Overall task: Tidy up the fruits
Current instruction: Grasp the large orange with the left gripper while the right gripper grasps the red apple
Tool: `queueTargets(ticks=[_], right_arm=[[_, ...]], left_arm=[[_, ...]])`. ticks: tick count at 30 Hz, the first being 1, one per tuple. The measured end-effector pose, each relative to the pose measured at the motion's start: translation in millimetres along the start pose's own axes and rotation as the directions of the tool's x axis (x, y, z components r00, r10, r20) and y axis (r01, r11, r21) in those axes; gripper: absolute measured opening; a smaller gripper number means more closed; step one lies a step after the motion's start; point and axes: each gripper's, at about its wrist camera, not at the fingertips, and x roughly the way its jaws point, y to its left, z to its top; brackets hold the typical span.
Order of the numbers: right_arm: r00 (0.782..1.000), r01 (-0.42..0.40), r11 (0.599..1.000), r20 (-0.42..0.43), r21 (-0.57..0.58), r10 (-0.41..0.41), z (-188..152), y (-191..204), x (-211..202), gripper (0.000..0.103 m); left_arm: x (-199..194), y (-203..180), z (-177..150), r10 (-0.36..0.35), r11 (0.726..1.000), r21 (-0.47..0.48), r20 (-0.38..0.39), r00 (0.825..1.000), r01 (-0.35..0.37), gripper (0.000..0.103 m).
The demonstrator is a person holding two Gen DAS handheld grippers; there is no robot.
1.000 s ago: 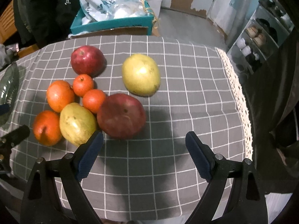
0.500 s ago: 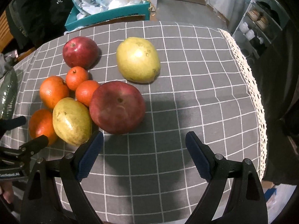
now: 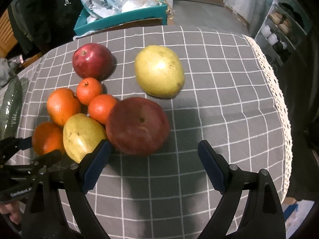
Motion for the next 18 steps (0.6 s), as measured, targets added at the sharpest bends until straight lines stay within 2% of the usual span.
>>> queueTargets(ticks=[5, 13, 18], right_arm=[[1.000, -0.023, 1.000, -0.011, 0.016, 0.023, 8, 3, 12, 0.088], [0.997, -0.064, 0.996, -0.041, 0.055, 0.066, 16, 6, 31, 0.087], [0.987, -0.137, 0.982, -0.067, 0.133, 0.147, 15, -3, 37, 0.080]], left_arm=[[-2, 21, 2, -0.012, 0.998, -0.063, 0.007, 1.000, 0.013, 0.066], [-3, 32, 6, -0.015, 0.995, -0.095, 0.022, 1.000, 0.017, 0.066], [-3, 33, 7, -0.016, 0.994, -0.105, 0.024, 1.000, 0.019, 0.066]])
